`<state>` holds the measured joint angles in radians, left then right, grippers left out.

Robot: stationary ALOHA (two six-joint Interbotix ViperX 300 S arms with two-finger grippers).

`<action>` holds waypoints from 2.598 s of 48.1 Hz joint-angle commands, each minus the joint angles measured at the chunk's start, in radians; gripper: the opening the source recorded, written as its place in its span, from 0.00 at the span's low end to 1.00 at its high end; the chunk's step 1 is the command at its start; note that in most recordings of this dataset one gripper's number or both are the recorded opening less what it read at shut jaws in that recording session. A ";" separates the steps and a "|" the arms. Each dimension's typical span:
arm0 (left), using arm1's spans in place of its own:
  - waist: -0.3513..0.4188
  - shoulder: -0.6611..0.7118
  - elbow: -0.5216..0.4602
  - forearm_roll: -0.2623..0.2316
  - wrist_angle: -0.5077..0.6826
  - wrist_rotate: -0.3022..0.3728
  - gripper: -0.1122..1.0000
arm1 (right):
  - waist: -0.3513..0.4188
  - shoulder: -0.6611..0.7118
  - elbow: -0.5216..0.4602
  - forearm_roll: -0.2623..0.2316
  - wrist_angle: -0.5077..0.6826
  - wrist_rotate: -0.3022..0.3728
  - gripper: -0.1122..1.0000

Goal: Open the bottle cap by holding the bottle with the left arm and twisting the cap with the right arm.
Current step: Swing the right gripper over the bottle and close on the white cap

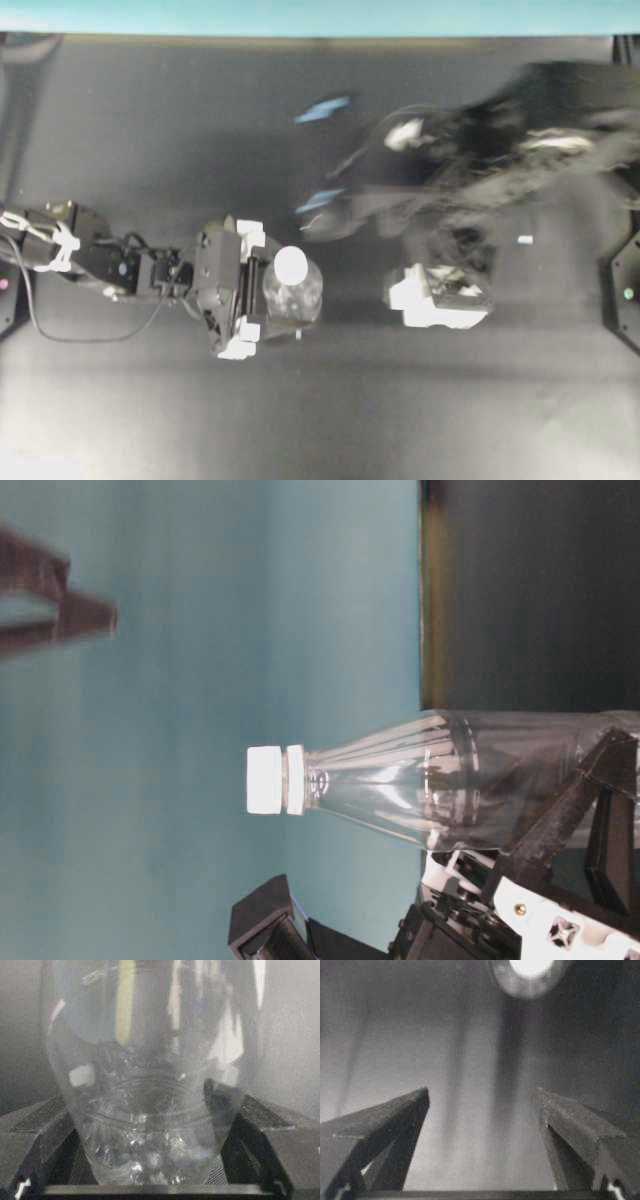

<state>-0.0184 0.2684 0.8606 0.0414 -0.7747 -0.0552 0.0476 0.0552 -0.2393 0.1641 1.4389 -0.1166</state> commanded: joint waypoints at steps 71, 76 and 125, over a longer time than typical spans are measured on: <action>-0.009 -0.006 -0.002 0.003 -0.002 -0.021 0.84 | -0.014 0.313 -0.341 -0.028 0.084 0.624 0.81; -0.009 -0.006 -0.002 0.003 -0.003 -0.021 0.84 | -0.003 0.330 -0.345 -0.026 0.086 0.669 0.81; -0.009 -0.009 0.009 0.003 -0.002 -0.018 0.84 | -0.008 0.374 -0.295 -0.058 0.083 0.703 0.58</action>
<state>-0.0261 0.2638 0.8774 0.0414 -0.7731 -0.0736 0.0368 0.4310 -0.5292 0.1074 1.5248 0.5798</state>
